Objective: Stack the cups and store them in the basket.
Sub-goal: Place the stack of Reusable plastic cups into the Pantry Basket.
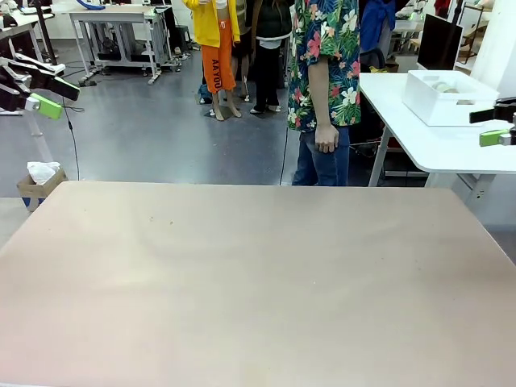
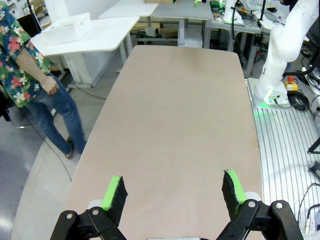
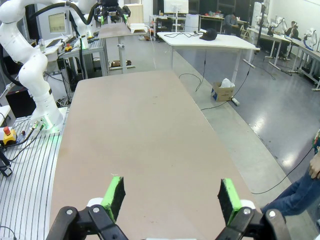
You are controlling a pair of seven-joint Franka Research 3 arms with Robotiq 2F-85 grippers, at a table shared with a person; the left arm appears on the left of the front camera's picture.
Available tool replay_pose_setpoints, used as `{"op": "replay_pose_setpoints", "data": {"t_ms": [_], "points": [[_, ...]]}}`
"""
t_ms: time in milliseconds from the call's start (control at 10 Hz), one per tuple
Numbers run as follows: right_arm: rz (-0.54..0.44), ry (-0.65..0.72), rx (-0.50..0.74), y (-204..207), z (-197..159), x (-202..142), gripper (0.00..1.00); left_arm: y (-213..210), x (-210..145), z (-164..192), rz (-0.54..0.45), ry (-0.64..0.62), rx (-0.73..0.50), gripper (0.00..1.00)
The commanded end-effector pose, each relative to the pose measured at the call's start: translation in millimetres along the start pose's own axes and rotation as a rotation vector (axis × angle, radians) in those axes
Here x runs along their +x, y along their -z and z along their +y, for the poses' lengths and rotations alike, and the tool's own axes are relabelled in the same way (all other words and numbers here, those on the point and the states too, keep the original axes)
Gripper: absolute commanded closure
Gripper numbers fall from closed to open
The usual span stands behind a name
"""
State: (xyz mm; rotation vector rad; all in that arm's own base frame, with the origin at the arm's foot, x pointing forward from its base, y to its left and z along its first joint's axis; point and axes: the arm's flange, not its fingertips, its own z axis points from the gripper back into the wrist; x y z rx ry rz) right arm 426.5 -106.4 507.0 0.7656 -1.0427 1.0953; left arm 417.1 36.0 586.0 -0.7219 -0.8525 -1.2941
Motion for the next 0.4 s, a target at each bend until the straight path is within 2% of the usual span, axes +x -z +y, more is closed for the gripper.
{"op": "replay_pose_setpoints", "data": {"t_ms": [0, 300], "points": [[0.003, 0.005, -0.005, -0.4, 0.7, 3.1, 0.0, 0.5, 3.2, -1.7, -0.007, -0.006, -0.004, 0.0], [0.003, 0.005, -0.005, -0.4, 0.7, 3.1, 0.0, 0.5, 3.2, -1.7, -0.007, -0.006, -0.004, 0.0]]}}
